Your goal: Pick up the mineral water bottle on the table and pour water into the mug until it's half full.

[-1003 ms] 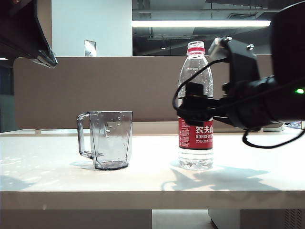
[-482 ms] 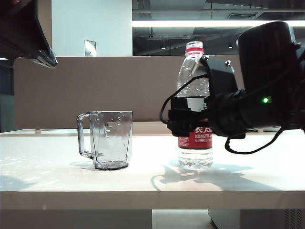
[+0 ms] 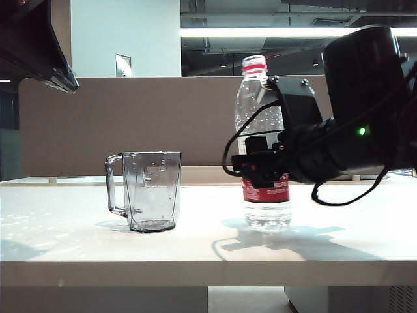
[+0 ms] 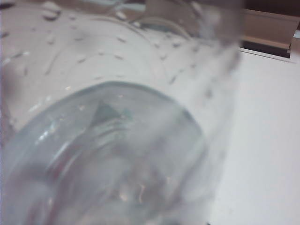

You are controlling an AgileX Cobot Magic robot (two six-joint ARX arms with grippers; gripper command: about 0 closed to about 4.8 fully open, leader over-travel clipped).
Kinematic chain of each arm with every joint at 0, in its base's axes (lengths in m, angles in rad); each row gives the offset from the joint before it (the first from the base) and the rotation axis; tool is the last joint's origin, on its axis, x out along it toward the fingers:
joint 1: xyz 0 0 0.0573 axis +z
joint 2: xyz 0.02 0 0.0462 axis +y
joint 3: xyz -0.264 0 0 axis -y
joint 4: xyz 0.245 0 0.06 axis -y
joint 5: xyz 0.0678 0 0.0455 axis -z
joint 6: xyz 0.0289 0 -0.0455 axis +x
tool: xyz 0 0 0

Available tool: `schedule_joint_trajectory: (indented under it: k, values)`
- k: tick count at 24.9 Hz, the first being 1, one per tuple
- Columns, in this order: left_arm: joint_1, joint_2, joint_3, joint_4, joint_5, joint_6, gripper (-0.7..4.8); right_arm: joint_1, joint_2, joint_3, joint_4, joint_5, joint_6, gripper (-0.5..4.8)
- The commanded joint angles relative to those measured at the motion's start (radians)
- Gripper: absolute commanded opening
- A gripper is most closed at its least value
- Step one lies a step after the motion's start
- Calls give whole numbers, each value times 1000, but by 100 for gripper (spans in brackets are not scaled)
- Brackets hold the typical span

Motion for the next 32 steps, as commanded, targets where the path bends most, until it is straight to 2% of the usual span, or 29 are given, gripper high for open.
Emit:
schedule_joint_trajectory:
  k: [1,3,4,11,12,21,32]
  values:
    - [1,-2,5,9,3,-2,-1,-1,-71,36,-135,4,-134,231]
    - [1,-2,5,9,3,-2,-1,-5,-138,117,-366,14,-300,231]
    - [1,-2,5,9,3,-3,-1,-5,-150,143,-422,31,-352,231]
    - [1,-2,5,9,3,-3,-1,-4,-167,293,-646,169,-640,232]
    - [1,-2,5,8,3,-2,-1,-4,-167,328,-692,192,-716,232]
    - [1,-2,5,9,3,-3,-1,1,-166,390,-723,215,-1001,232]
    - [1,-2,5,9,3,-3,-1,1,-165,394,-724,260,-1263,232]
